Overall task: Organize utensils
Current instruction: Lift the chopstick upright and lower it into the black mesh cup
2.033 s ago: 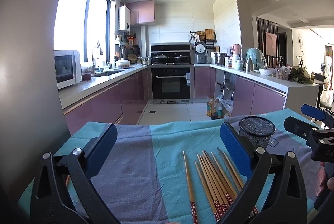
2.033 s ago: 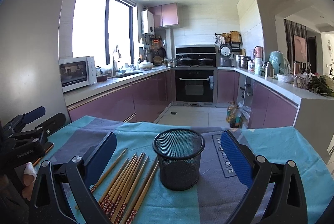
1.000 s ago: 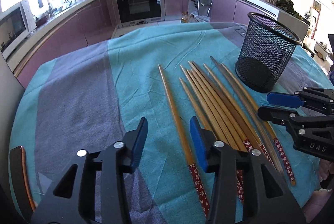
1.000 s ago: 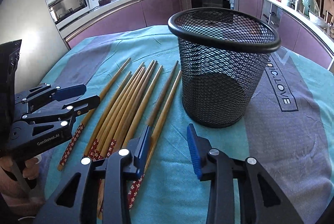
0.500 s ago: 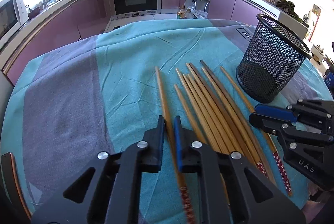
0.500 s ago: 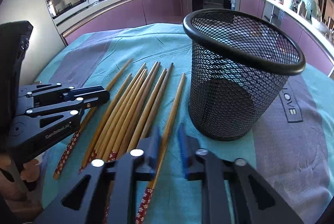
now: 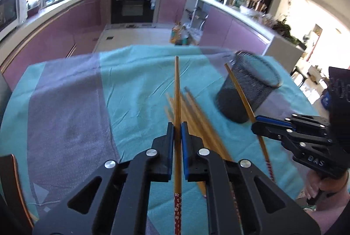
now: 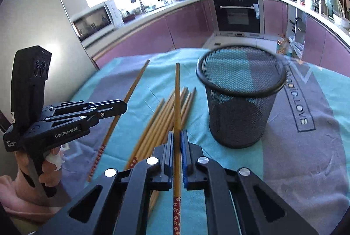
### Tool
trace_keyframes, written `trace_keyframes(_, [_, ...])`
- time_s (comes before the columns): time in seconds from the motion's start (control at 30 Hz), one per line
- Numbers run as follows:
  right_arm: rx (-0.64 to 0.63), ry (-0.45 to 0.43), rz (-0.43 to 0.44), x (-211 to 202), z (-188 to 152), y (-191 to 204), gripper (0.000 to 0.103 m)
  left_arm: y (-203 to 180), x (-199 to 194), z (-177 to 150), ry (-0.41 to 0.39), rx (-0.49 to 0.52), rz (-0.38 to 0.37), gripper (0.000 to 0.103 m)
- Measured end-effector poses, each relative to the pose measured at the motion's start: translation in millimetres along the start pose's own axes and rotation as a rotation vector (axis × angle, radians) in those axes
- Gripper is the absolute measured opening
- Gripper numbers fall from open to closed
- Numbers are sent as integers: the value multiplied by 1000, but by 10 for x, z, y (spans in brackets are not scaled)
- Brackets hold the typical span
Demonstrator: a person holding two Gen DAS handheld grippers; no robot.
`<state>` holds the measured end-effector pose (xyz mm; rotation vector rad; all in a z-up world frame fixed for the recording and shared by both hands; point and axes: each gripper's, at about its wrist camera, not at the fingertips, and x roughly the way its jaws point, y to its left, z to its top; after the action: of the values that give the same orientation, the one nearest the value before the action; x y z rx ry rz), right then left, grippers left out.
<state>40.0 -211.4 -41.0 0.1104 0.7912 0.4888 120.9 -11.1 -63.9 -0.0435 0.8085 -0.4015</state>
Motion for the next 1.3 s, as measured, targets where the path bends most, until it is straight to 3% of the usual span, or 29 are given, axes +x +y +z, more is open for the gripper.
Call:
trace_keyframes(0.33, [3,-200,75,-655,285,-52,6,-229,-794,368,-177,38,-159,7])
trace_keyframes(0.5, [-19,-282,84,-896,546,-131,6,-407,-1134,624,-265,42,-198,7])
trace_keyframes(0.7, [-50,-345,47,-1082,837,-215,6,-670,-1226,1068,-339,43,-235,7])
trace_keyframes(0.93, [-47,-367,-44,-1093,1038,-400,6,-948,-949,1455,-360,24,-235,7])
trace_keyframes(1.07, [-41,-304,-61,-895,1047,-499,6,-1097,-590,1487,-330,37,-208,8])
trace_keyframes(1.3, [-27,-155,-58,-539,993,-593,6,-1147,210,1297,-190,57,-177,8])
